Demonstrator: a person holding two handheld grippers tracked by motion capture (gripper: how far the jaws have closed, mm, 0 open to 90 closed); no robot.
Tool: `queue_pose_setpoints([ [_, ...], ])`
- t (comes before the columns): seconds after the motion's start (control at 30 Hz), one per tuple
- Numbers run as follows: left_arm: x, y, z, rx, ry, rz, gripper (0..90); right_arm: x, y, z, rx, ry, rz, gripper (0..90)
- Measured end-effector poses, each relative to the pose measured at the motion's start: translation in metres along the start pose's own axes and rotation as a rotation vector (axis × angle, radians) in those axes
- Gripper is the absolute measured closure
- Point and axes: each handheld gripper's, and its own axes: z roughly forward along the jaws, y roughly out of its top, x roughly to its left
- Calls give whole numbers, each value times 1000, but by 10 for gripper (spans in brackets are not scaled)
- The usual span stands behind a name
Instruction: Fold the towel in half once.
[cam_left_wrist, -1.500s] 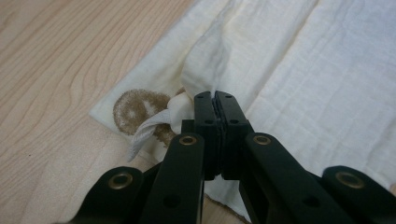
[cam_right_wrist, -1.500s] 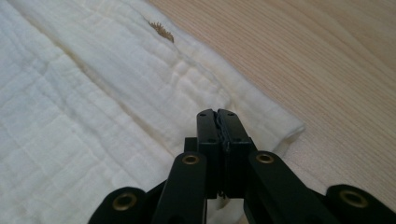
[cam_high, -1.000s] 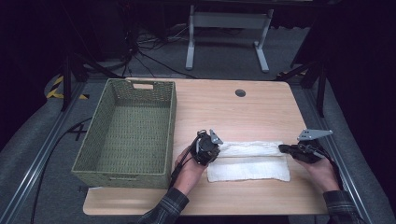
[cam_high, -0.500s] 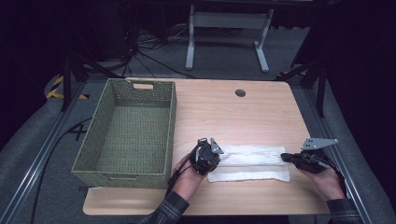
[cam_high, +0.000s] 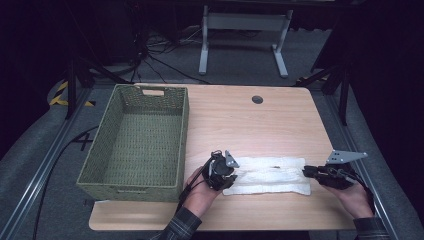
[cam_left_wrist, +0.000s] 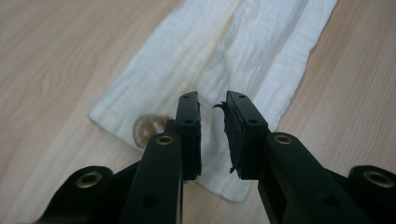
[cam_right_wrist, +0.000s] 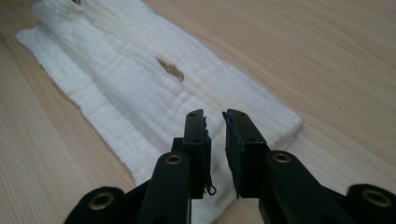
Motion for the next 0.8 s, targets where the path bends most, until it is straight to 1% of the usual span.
queue_pose_setpoints([
  [0.1, 8, 9, 1, -8, 14, -4, 813, -5, 9, 3, -13, 2, -5, 850],
  [0.13, 13, 13, 4, -8, 12, -8, 835, -6, 12, 6, -15, -1, -6, 868],
  [0.2, 21, 20, 12, 6, 21, -11, 872, -11, 19, 14, -9, 4, -6, 892],
  [0.23, 25, 23, 18, 10, 19, -19, 888, -13, 22, 20, -1, 16, -3, 894],
  [0.27, 29, 25, 23, 18, 8, -23, 894, -15, 24, 27, 9, 25, -2, 895],
  [0.3, 32, 26, 28, 27, -5, -26, 894, -16, 25, 32, 17, 25, -3, 896],
  [0.33, 33, 26, 35, 30, -12, -43, 895, -17, 25, 37, 27, 29, -4, 896],
  [0.37, 34, 25, 39, 33, -16, -41, 894, -18, 25, 42, 41, 32, -6, 896],
  [0.4, 35, 25, 43, 57, -32, -42, 895, -18, 25, 45, 53, 34, -8, 896],
  [0.43, 34, 23, 46, 67, -31, -38, 895, -18, 24, 49, 67, 39, -10, 896],
  [0.47, 33, 22, 49, 65, -30, -37, 895, -18, 23, 51, 78, 44, -9, 896],
  [0.5, 33, 22, 49, 79, -43, -36, 894, -18, 22, 53, 90, 47, -10, 896],
  [0.53, 32, 21, 50, 85, -43, -38, 894, -17, 20, 55, 97, 50, -13, 896],
  [0.57, 31, 21, 50, 83, -45, -37, 894, -17, 20, 56, 100, 52, -15, 896],
  [0.6, 30, 21, 49, 90, -55, -27, 894, -16, 19, 55, 106, 53, -16, 896],
  [0.63, 28, 19, 48, 82, -56, -28, 894, -15, 18, 55, 106, 56, -17, 896],
  [0.67, 27, 19, 47, 85, -62, -19, 894, -14, 18, 53, 105, 59, -15, 896],
  [0.7, 26, 18, 46, 84, -62, -20, 893, -13, 17, 52, 104, 61, -18, 896],
  [0.77, 21, 16, 43, 88, -78, -14, 893, -11, 14, 49, 102, 67, -16, 896],
  [0.8, 20, 15, 43, 78, -77, -8, 892, -10, 13, 47, 102, 69, -18, 896],
])
